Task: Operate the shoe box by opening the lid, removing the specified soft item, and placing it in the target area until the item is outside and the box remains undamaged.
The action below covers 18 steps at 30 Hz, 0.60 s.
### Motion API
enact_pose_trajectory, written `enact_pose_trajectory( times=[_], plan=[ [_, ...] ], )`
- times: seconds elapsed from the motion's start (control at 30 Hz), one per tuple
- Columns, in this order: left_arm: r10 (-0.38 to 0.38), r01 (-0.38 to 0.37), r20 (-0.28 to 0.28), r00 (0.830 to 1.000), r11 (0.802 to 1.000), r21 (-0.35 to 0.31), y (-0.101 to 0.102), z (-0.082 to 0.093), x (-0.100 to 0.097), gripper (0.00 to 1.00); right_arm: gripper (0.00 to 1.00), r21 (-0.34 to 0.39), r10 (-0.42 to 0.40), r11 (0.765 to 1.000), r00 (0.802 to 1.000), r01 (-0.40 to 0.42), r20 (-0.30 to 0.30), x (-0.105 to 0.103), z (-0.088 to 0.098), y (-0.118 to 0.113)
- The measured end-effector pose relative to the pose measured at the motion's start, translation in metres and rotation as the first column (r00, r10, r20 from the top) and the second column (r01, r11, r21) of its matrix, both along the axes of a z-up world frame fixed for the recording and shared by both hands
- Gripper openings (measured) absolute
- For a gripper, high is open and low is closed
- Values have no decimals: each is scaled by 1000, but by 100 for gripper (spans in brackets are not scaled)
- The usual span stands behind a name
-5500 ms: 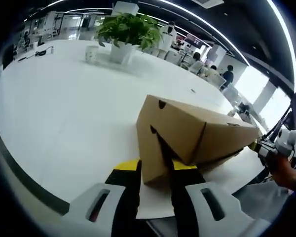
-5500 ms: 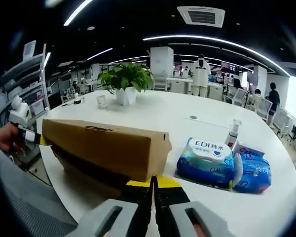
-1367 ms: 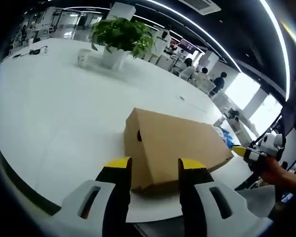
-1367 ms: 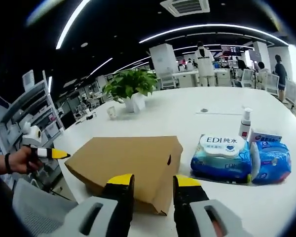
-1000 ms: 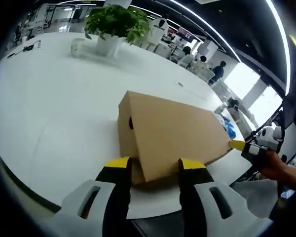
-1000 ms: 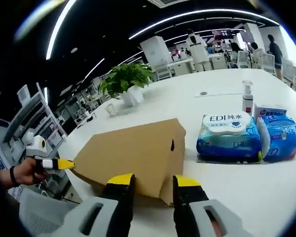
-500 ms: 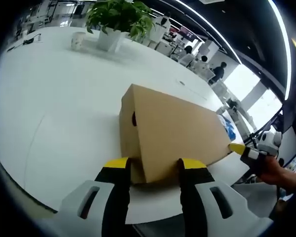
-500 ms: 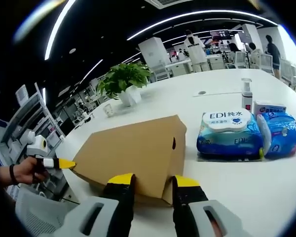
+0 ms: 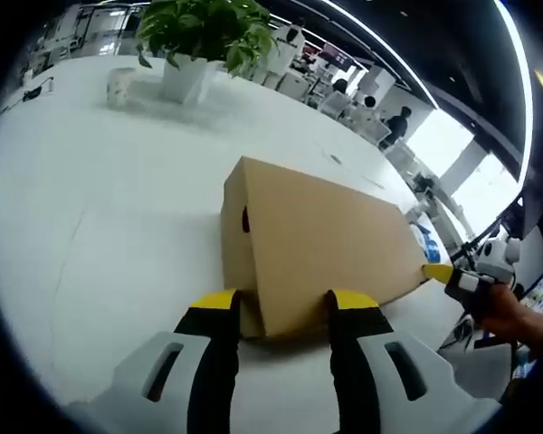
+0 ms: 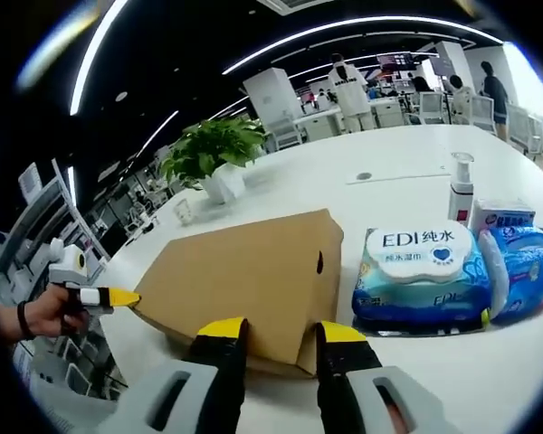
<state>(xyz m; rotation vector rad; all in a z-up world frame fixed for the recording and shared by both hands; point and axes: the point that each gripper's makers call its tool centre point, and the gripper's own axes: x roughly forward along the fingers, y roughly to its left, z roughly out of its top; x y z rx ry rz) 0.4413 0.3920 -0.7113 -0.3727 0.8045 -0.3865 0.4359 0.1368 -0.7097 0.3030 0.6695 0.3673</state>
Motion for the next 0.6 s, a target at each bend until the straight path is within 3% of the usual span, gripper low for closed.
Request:
enact_pose_trajectory(
  times=[0.3, 0.6],
  plan=[
    [-19, 19, 7, 1000, 1000, -4, -14, 3, 45, 38, 27, -7, -37, 999, 999, 37, -7, 37, 0, -12],
    [-36, 36, 12, 999, 999, -1, -21, 5, 69, 38, 27, -10, -63, 998, 998, 62, -12, 52, 0, -17]
  ],
)
